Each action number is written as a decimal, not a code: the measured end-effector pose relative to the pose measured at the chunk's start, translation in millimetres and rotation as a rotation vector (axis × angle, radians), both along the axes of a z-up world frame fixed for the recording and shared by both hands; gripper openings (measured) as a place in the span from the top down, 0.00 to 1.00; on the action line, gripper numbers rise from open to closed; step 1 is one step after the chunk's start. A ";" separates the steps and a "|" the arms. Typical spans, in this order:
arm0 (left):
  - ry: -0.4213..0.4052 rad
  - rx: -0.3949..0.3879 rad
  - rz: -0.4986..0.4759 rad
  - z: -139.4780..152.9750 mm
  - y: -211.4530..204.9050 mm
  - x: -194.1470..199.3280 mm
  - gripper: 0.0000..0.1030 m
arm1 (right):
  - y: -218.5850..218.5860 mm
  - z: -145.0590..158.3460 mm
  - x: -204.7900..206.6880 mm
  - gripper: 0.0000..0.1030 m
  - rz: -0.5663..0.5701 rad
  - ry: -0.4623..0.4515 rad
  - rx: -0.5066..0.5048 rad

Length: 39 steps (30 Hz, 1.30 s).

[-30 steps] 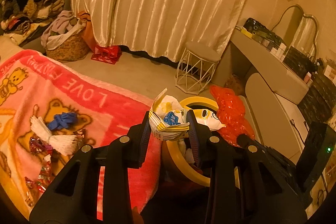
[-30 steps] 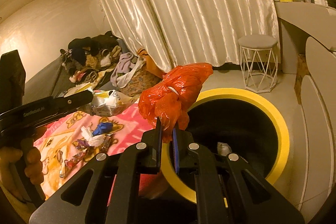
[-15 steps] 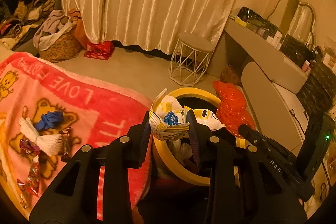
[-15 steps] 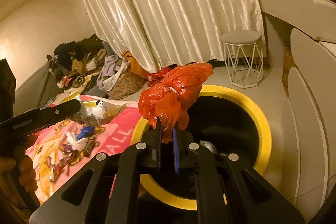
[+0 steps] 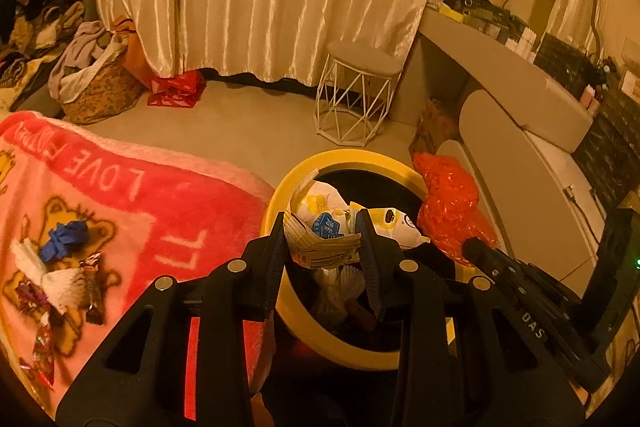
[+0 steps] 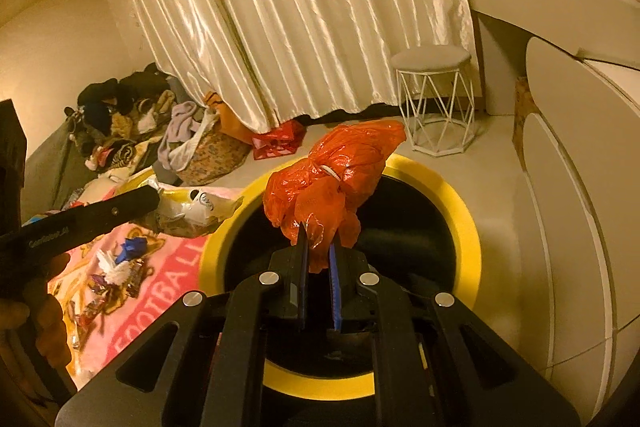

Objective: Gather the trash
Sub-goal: 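Carry the white-yellow snack bag and orange wrapper over the bin with both tools, then open both grippers to drop the snack bag and orange wrapper into the bin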

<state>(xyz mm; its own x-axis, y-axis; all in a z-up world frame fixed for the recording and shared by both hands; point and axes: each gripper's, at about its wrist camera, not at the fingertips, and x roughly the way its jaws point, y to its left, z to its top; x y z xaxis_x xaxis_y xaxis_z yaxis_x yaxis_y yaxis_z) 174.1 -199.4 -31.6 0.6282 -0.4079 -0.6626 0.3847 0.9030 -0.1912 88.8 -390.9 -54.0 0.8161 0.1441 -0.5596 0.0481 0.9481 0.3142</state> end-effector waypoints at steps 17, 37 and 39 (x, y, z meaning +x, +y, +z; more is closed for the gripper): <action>0.034 -0.021 0.042 -13.7 -7.1 19.3 0.22 | -7.4 -32.0 7.3 0.54 -0.049 0.148 0.035; -0.045 -0.031 0.153 1.7 39.3 -14.4 0.11 | 10.9 -6.1 -1.5 0.38 -0.015 0.028 -0.009; -0.057 -0.029 0.165 3.8 43.7 -18.0 0.11 | 16.1 -2.7 -2.5 0.37 -0.003 0.017 -0.013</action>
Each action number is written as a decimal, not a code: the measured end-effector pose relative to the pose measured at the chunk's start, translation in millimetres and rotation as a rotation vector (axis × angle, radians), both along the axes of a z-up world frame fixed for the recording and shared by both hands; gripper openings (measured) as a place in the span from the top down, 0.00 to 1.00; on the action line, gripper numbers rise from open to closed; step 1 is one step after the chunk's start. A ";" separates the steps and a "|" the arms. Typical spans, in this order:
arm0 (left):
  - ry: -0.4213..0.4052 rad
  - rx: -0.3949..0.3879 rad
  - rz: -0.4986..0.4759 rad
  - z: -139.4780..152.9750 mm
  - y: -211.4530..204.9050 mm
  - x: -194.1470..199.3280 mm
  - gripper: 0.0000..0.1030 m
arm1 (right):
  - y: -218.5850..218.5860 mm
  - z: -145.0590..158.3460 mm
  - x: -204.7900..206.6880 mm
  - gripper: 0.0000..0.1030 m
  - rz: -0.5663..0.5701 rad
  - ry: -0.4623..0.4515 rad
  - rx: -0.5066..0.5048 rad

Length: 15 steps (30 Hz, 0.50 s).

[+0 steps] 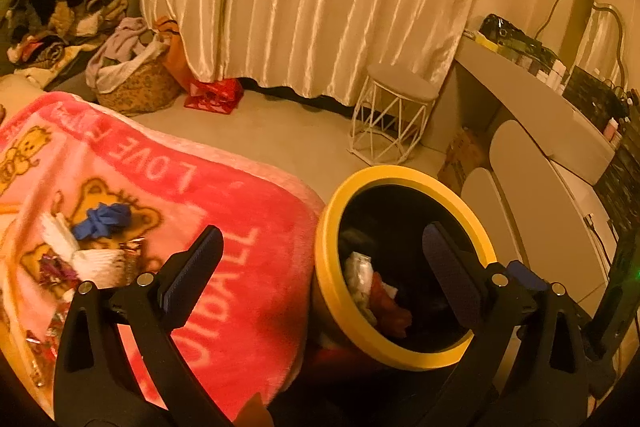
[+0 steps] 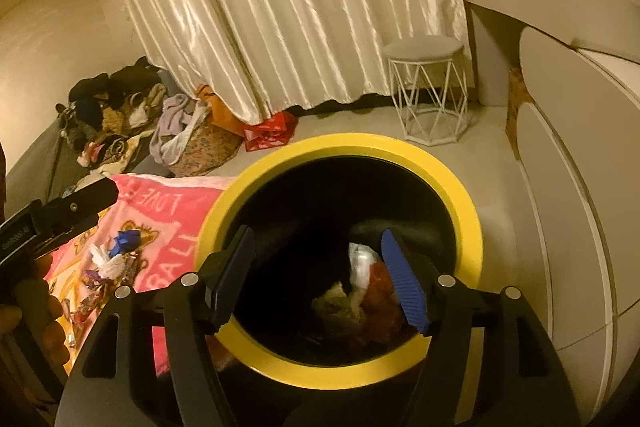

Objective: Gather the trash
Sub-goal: 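Open both grippers to drop the snack bag and orange wrapper into the bin, then move both tools back to the trash on the blanket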

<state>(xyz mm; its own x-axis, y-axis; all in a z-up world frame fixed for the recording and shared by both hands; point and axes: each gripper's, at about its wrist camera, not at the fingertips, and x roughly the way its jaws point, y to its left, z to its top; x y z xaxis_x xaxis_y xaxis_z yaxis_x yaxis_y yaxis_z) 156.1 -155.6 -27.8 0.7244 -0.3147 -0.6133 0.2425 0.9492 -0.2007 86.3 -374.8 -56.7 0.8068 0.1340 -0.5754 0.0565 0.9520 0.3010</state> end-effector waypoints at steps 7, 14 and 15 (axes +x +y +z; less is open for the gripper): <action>-0.037 0.013 0.050 8.0 22.6 -8.7 0.11 | 21.8 9.3 -4.0 0.33 0.066 -0.044 -0.024; -0.063 0.014 0.093 13.5 43.2 -16.1 0.11 | 45.6 18.3 -7.6 0.32 0.131 -0.083 -0.043; -0.068 0.013 0.101 14.0 47.1 -17.6 0.11 | 47.8 19.1 -8.6 0.31 0.138 -0.087 -0.045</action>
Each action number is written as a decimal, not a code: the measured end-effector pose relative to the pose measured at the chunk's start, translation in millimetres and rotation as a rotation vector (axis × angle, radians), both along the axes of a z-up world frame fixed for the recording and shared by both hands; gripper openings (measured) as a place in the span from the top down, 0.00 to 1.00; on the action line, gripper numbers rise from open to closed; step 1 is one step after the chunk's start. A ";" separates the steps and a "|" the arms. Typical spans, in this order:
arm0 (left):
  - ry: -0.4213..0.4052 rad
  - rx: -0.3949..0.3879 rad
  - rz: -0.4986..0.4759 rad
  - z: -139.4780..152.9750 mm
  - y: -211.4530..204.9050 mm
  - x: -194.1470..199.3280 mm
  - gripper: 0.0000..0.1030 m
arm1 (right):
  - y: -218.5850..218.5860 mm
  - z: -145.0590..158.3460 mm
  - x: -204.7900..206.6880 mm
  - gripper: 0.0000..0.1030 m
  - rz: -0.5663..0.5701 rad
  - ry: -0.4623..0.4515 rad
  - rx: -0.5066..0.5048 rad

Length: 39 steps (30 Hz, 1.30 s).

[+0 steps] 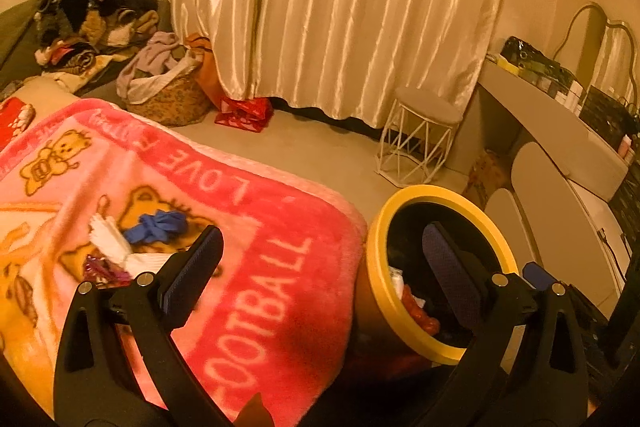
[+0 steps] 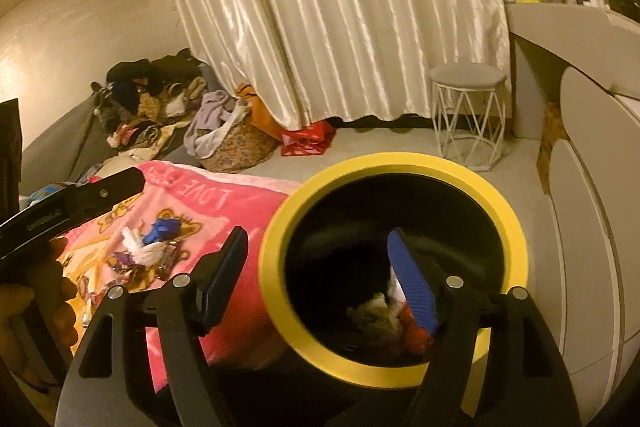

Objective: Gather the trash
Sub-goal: 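Move both tools back to the trash on the blanket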

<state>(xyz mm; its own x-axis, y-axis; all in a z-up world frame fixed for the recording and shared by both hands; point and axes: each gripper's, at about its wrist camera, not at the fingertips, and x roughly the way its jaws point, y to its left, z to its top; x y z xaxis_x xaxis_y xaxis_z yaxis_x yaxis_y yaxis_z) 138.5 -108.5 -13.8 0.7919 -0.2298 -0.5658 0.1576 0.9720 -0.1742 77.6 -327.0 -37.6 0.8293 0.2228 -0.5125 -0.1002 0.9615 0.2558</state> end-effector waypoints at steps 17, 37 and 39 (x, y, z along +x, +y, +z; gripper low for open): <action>-0.028 -0.028 0.122 -1.0 68.1 -15.1 0.11 | 73.6 11.2 4.3 0.26 0.189 -0.036 -0.098; 0.018 -0.044 0.278 -20.5 153.4 -35.8 0.11 | 164.1 8.6 22.5 0.24 0.417 -0.015 -0.209; 0.025 -0.038 0.296 -23.3 162.5 -38.4 0.11 | 172.5 6.6 27.2 0.24 0.442 -0.005 -0.213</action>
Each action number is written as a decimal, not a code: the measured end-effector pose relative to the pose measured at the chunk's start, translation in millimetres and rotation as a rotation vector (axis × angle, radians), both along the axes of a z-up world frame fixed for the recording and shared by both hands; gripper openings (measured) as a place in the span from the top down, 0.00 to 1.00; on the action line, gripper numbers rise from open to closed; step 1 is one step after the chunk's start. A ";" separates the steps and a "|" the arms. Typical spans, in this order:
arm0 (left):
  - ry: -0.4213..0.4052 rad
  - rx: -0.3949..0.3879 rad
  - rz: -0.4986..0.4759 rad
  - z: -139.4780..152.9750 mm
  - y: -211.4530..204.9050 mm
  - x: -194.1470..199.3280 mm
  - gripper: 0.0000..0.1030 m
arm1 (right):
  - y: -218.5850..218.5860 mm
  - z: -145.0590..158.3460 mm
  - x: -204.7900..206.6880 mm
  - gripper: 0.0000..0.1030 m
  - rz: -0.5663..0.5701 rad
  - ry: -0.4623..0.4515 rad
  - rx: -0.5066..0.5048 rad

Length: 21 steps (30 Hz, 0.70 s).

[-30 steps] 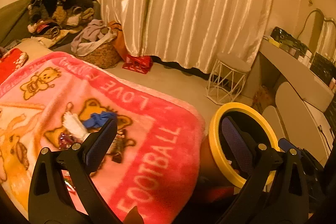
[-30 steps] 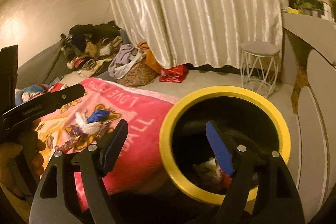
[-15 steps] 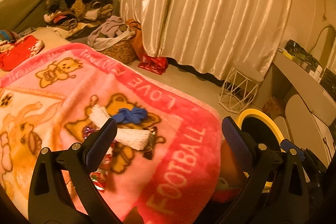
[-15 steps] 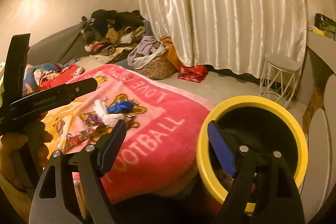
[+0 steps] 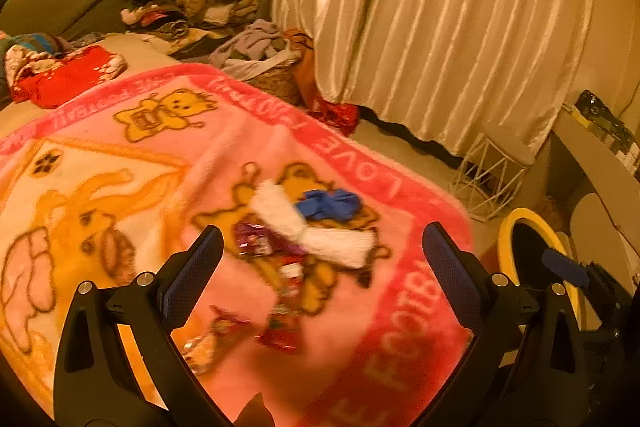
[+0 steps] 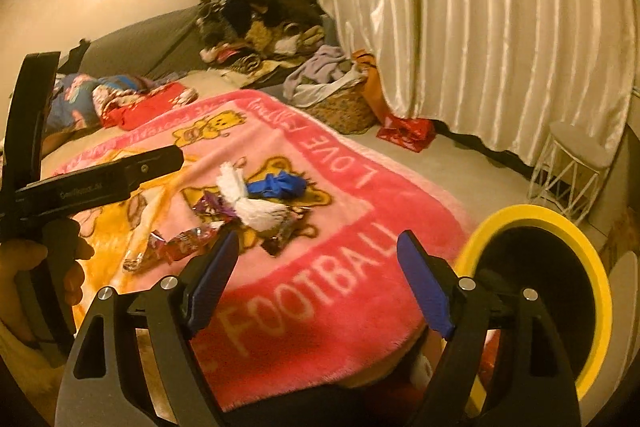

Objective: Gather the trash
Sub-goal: 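Move both tools back to the trash on the blanket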

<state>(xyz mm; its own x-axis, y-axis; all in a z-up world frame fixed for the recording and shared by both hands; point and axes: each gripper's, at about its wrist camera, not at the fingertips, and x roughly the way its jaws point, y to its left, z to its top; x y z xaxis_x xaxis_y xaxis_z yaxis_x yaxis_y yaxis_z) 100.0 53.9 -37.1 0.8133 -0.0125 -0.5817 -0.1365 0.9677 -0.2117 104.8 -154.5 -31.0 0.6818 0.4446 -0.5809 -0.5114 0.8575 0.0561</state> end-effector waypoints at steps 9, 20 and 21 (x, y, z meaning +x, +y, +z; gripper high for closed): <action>0.041 0.000 0.078 -14.6 42.7 -17.8 0.11 | 37.5 -5.8 17.6 0.24 0.071 0.027 -0.029; 0.119 -0.020 0.087 -39.9 69.8 -34.0 0.11 | 88.9 -27.2 36.6 0.24 0.156 0.016 -0.172; 0.131 -0.021 0.082 -43.5 71.0 -35.4 0.11 | 93.3 -30.2 38.4 0.24 0.165 0.015 -0.190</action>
<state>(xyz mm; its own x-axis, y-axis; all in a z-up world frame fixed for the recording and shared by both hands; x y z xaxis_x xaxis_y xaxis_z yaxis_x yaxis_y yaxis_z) 64.7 125.0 -80.7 0.7294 0.0377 -0.6830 -0.2429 0.9477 -0.2071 143.2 -61.2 -61.2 0.6001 0.4307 -0.6740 -0.6454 0.7586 -0.0899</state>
